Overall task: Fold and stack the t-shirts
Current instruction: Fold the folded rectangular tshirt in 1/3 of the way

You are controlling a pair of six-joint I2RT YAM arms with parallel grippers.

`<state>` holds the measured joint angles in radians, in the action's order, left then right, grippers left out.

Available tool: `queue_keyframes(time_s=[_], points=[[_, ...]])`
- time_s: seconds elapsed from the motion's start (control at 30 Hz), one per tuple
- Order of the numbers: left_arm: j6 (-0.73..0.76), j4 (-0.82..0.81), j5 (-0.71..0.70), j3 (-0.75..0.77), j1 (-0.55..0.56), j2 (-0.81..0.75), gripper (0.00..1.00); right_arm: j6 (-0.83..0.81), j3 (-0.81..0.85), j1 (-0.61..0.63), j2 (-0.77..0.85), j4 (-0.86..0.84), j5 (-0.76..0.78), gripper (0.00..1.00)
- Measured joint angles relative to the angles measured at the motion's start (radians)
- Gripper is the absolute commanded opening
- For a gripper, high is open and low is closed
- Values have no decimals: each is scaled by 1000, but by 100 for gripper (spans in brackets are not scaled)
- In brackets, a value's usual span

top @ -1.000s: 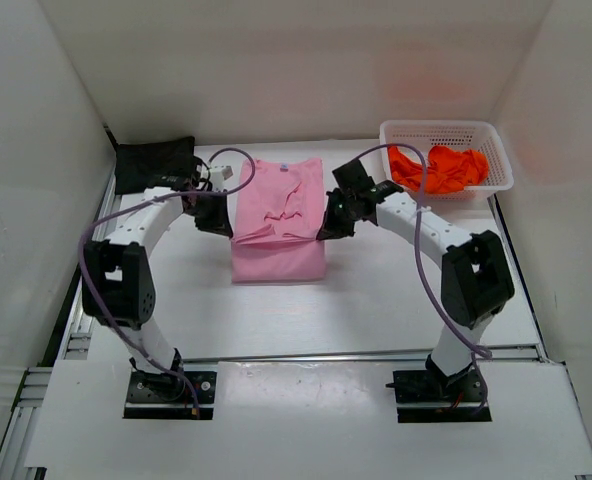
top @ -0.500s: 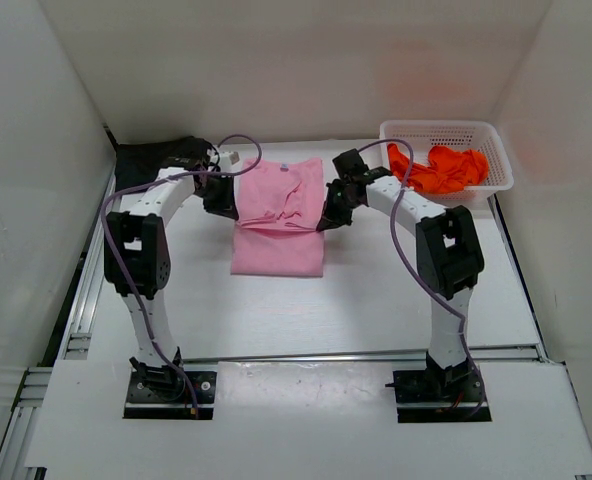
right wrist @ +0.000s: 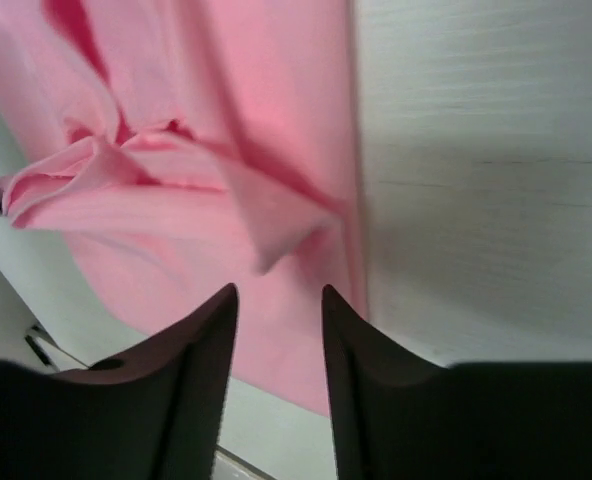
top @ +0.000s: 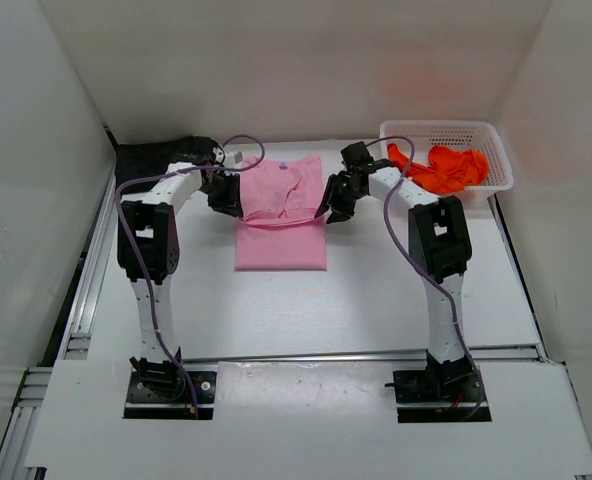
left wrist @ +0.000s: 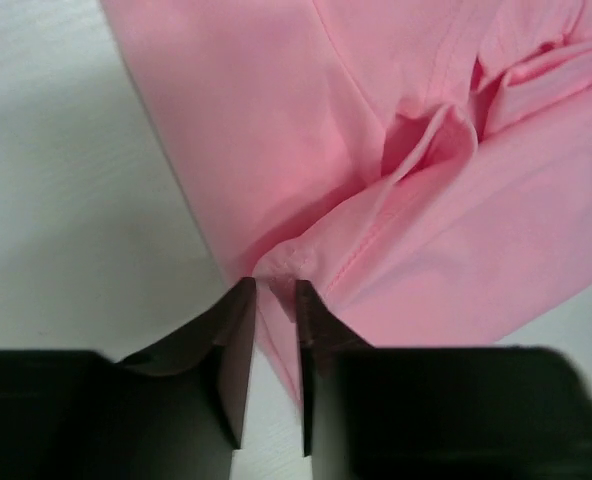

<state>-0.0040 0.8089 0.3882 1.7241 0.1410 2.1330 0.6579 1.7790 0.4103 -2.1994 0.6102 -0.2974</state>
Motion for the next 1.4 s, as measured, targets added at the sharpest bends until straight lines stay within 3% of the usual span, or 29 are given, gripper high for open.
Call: queue_keyframes(time_s=[0.13,0.27,0.37,0.53,0.63,0.87,1.4], points=[[0,3,-34,79,-2,38,56,8,23,-41,-26,13,-1,54],[-1,2,-78,168,-16,39,60,-5,45,-75,-13,8,13,54],[0,-11,-106,203,-46,15,60,-31,-13,-74,63,6,47,46],[0,-28,-138,127,-86,-94,60,-76,-100,23,189,17,92,12],[0,-27,-142,26,-87,-175,60,-89,-82,134,168,13,100,5],[0,-17,-141,-159,-97,-240,60,-75,106,289,-52,0,108,2],[0,-1,-137,-201,-132,-275,60,24,321,264,-255,-63,253,5]])
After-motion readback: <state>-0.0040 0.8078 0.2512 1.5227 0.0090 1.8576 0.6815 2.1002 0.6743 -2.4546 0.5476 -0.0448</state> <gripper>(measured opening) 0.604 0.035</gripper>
